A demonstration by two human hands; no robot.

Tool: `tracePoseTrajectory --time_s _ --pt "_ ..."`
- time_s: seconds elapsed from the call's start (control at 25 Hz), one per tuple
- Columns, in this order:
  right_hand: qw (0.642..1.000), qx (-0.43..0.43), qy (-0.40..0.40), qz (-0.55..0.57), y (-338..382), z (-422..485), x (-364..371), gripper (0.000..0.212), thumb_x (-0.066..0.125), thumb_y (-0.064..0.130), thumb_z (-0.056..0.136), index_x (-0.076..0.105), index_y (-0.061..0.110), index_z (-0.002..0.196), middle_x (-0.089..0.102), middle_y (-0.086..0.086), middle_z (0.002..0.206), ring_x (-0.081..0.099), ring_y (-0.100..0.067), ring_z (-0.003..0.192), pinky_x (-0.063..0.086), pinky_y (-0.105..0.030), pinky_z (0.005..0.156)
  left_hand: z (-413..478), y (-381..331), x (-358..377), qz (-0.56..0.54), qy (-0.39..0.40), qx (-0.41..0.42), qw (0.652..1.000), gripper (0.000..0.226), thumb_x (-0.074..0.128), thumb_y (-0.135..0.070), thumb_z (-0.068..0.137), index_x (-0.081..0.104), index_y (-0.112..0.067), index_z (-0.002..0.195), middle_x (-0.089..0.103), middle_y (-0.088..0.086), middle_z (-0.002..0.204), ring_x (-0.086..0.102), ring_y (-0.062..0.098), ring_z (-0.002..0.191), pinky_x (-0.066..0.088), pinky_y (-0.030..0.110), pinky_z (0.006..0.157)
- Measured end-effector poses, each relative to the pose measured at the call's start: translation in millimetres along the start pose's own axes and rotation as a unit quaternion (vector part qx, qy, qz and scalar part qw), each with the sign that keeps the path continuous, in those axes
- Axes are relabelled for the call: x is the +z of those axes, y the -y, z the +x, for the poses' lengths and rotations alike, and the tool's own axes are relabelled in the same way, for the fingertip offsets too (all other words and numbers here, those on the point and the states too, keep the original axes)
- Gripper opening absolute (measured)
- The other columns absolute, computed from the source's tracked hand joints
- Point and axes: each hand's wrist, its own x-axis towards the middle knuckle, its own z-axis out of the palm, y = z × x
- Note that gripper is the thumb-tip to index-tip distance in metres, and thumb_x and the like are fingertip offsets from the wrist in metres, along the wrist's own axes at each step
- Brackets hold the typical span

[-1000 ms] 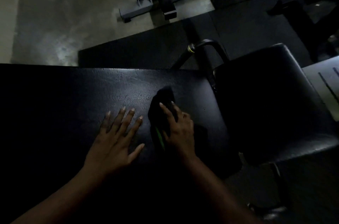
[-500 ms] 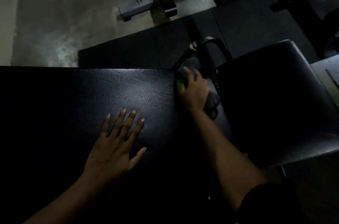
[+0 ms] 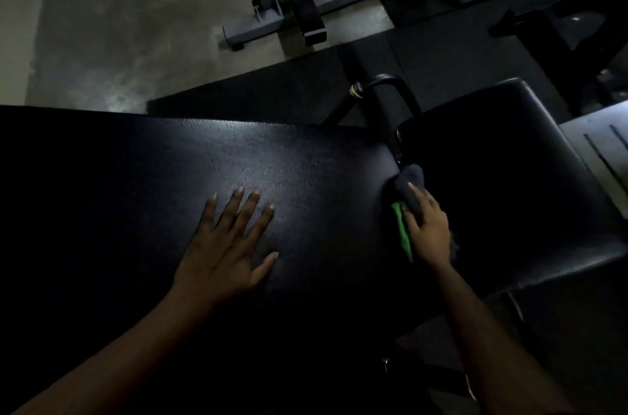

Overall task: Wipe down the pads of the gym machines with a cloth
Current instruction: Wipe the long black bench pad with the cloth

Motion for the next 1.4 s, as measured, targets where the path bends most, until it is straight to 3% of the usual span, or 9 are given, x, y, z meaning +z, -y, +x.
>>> tracePoseTrajectory --time_s 0.36,0.52,0.64,0.72,0.84,0.92,1.04,1.2,1.4 --pt "0.996 -0.038 -0.037 -0.078 114 -123 21 0.061 0.047 0.043 0.066 0.045 0.036 0.126 0.061 -0.011 0.124 0.064 -0.036 0.08 0.052 -0.042 0.065 -17 -4 -23 -0.013 -0.006 -0.035 0.999 0.08 0.007 -0.06 0.081 0.031 -0.017 0.144 0.026 0.012 0.154 0.019 0.03 0.144 0.002 0.047 0.114" --pt "0.996 -0.081 -0.026 -0.038 184 -190 24 0.06 0.046 0.041 0.068 0.046 0.037 0.128 0.057 -0.006 0.13 0.062 -0.028 0.093 0.051 -0.041 0.074 -77 8 -35 0.0 0.017 -0.027 1.0 0.067 0.023 -0.055 0.087 0.052 -0.011 0.129 0.053 0.018 0.135 0.049 0.036 0.126 0.026 0.051 0.105" --pt "0.979 -0.2 0.026 -0.03 199 -228 9 0.061 0.047 0.037 0.071 0.043 0.037 0.132 0.055 -0.006 0.132 0.061 -0.027 0.097 0.051 -0.04 0.078 -131 31 -42 0.003 -0.017 -0.044 0.999 0.067 0.011 -0.054 0.093 0.046 -0.012 0.131 0.052 0.018 0.135 0.042 0.034 0.129 0.034 0.055 0.103" --pt "0.961 -0.261 0.052 0.073 183 -211 1 0.06 0.05 0.028 0.074 0.043 0.034 0.134 0.054 -0.007 0.134 0.058 -0.03 0.109 0.045 -0.041 0.091 -161 46 -46 -0.009 -0.019 -0.072 0.997 0.07 0.007 -0.056 0.094 0.046 -0.012 0.132 0.051 0.018 0.136 0.04 0.034 0.129 0.026 0.054 0.104" --pt "0.985 -0.123 0.036 0.113 166 -144 1 0.053 0.046 0.035 0.086 0.042 0.03 0.138 0.046 -0.006 0.143 0.049 -0.031 0.122 0.04 -0.043 0.101 -193 56 -49 0.001 -0.006 -0.111 0.994 0.071 0.007 -0.056 0.094 0.049 -0.011 0.131 0.052 0.018 0.136 0.039 0.033 0.129 0.023 0.054 0.104" --pt "0.998 0.01 0.067 -0.011 167 -114 9 0.054 0.046 0.044 0.091 0.03 0.038 0.142 0.032 -0.008 0.15 0.041 -0.036 0.126 0.036 -0.048 0.102 -201 55 -47 -0.001 0.006 -0.117 0.993 0.073 0.006 -0.056 0.094 0.05 -0.011 0.131 0.05 0.017 0.137 0.034 0.032 0.133 0.023 0.055 0.105" --pt "0.993 0.05 0.06 -0.088 188 -119 21 0.055 0.044 0.047 0.091 0.026 0.04 0.143 0.028 -0.01 0.151 0.038 -0.038 0.124 0.031 -0.047 0.101 -198 53 -43 0.001 -0.004 -0.122 0.993 0.071 0.005 -0.056 0.094 0.045 -0.014 0.135 0.043 0.015 0.144 0.007 0.028 0.145 0.02 0.057 0.108" --pt "0.996 -0.061 0.011 -0.072 237 -172 34 0.055 0.044 0.049 0.083 0.042 0.036 0.137 0.043 -0.011 0.143 0.051 -0.038 0.109 0.04 -0.046 0.091 -197 50 -44 0.01 -0.01 -0.127 0.992 0.067 0.009 -0.052 0.094 0.048 -0.015 0.134 0.046 0.015 0.142 0.034 0.034 0.136 0.023 0.058 0.107" --pt "0.964 -0.259 0.058 -0.007 277 -242 21 0.058 0.049 0.036 0.077 0.044 0.036 0.134 0.052 -0.006 0.133 0.056 -0.025 0.103 0.047 -0.04 0.086 -197 47 -50 0.008 -0.036 -0.128 0.991 0.063 0.03 -0.049 0.084 0.042 -0.011 0.134 0.047 0.016 0.141 0.033 0.034 0.135 0.017 0.056 0.109"
